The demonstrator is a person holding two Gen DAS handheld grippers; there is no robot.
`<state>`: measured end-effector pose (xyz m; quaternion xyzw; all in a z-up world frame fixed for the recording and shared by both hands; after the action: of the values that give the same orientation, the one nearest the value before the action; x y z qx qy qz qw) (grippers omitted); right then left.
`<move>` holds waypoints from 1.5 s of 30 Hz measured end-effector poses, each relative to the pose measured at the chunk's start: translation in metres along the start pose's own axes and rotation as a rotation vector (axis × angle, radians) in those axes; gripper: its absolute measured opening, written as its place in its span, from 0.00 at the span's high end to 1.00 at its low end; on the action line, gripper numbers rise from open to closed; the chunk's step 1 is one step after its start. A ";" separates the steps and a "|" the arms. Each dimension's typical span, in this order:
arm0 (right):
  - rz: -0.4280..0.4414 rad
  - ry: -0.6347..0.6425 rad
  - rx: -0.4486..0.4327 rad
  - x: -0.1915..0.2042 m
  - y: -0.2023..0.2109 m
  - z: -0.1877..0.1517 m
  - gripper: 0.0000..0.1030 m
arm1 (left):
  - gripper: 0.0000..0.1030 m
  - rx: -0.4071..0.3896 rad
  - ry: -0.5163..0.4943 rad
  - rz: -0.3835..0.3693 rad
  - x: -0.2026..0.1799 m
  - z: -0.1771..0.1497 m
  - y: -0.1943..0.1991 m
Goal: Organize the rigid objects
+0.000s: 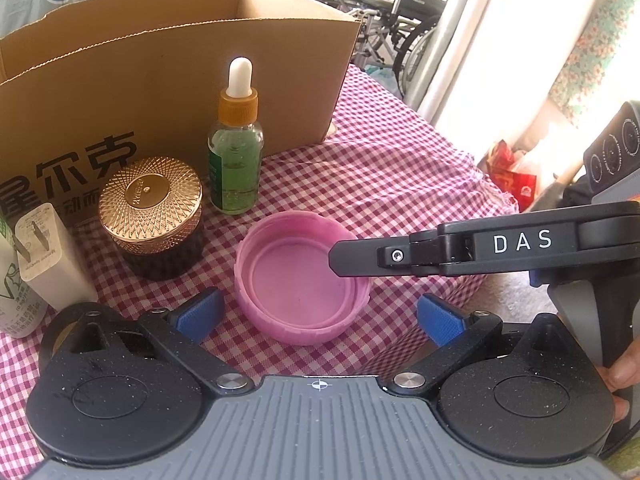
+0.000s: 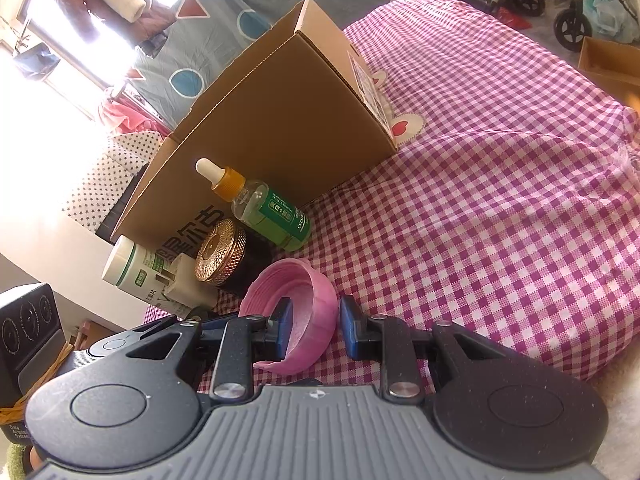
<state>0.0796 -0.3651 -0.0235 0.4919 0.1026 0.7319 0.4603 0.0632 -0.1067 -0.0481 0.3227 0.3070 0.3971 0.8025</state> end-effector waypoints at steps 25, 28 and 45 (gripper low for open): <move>-0.018 0.027 -0.002 -0.001 0.001 -0.001 0.73 | 0.14 -0.020 -0.138 0.113 -0.016 -0.002 -0.001; -0.039 0.050 -0.003 0.004 0.000 -0.002 0.72 | 0.24 -0.029 -0.154 0.135 -0.016 -0.001 -0.001; -0.093 0.105 -0.034 0.019 0.006 -0.001 0.76 | 0.30 -0.106 -0.155 0.144 -0.019 0.000 0.014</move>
<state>0.0734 -0.3531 -0.0086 0.4396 0.1369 0.7362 0.4960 0.0476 -0.1164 -0.0326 0.3308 0.1986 0.4430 0.8092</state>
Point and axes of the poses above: each gripper's, at about its wrist camera, not at the fingertips, and y roughly against the way its jaws point, x to its left, z to its top, the point moved 1 cm from there along -y, roughly the way its jaws point, and after that the axes turned 1 degree about y, right-handed, at the moved point
